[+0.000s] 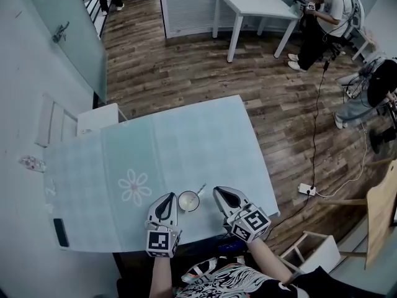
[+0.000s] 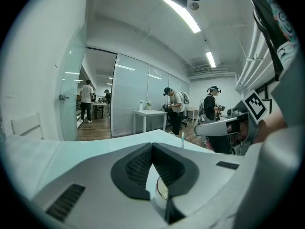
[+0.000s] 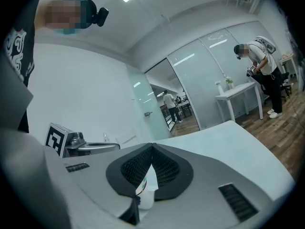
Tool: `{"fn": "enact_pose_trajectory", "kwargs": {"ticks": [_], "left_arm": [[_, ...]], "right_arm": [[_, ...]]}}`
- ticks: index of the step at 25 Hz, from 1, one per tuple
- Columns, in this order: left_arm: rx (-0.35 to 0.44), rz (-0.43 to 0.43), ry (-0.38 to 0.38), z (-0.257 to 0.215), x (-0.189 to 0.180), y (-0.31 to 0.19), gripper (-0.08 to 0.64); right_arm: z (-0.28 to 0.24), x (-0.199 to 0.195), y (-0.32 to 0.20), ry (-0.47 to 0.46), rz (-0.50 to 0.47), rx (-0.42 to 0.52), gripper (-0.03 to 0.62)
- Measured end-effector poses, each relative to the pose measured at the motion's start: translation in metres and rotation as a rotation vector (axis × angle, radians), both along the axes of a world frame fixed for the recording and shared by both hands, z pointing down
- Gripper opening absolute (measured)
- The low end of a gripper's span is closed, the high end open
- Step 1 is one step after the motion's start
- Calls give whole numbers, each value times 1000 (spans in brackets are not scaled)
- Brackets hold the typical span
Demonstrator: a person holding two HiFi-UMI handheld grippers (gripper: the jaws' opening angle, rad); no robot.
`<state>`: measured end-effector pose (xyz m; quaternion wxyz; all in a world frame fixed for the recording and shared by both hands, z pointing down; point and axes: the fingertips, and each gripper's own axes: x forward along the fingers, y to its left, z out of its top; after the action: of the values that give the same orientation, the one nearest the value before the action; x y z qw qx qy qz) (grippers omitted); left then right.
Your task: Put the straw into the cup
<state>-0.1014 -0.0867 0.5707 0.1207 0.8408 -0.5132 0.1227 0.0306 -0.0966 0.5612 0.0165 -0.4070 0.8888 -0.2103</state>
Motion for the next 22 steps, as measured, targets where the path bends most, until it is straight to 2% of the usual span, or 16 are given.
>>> {"fn": "enact_pose_trajectory", "kwargs": {"ticks": [17,19,22], "left_arm": [[91,-37,-14,-37,-15,19,12],[104,-41,-15,-42,-16,20,12],[106,-66,28,-48,-20,23,12]], "right_arm": [[-38,-10,22,30,5,78,18],[-41,-13,22,60,7,101,18],[-47,-17,24,108,-12,135,17]]}}
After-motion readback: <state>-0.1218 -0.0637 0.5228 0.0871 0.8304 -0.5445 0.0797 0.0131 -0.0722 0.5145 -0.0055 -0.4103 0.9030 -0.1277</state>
